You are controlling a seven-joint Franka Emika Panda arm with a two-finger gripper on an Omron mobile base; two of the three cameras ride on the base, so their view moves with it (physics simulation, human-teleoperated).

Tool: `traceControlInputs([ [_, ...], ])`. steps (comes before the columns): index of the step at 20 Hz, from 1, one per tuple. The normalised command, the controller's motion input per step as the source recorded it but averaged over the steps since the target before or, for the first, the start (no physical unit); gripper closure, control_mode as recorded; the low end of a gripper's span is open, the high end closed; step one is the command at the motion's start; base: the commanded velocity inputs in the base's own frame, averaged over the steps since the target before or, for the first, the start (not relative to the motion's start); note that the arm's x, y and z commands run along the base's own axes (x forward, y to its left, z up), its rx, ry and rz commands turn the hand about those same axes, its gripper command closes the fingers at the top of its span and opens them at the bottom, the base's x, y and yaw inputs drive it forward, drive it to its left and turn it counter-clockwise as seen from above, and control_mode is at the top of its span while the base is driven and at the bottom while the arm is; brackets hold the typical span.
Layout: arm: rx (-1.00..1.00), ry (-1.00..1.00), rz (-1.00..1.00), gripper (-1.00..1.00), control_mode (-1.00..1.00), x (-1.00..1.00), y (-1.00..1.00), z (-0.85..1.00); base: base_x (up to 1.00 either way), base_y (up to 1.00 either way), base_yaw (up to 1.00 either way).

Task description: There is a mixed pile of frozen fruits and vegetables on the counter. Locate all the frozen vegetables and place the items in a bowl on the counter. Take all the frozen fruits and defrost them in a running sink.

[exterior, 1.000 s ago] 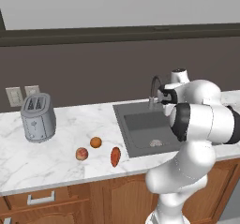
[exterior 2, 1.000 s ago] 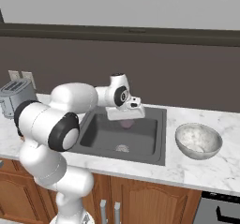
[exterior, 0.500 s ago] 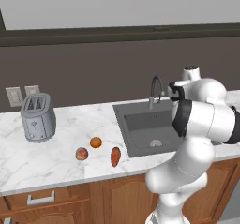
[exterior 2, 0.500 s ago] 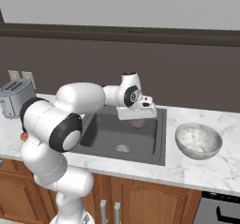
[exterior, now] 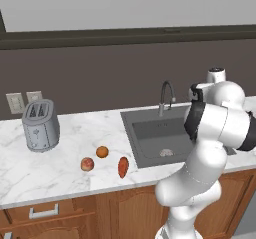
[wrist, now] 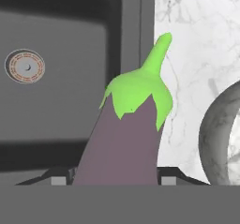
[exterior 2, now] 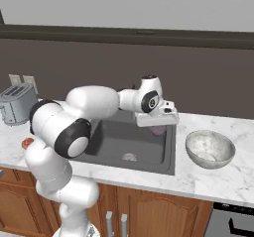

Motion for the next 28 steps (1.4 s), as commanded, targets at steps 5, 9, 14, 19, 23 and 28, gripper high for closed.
traceControlInputs([
  [5,0.00,-0.01,0.00,1.00,-1.00,0.00,-0.50,0.13,0.00,0.00,0.00],
  [9,-0.01,0.00,0.00,1.00,-1.00,0.00,-0.44,0.23,0.00,0.00,0.00],
  [14,-0.01,-0.01,0.00,1.00,-1.00,-0.01,-0.45,0.21,0.00,0.00,0.00],
  [19,-0.01,-0.01,0.00,1.00,-1.00,-0.03,-0.53,0.06,0.00,0.00,0.00],
  [23,0.00,0.01,-0.01,1.00,-1.00,0.01,-0.57,-0.01,0.00,0.00,0.00],
  [28,0.02,0.04,-0.03,1.00,-1.00,0.03,-0.53,-0.22,0.00,0.00,0.00],
])
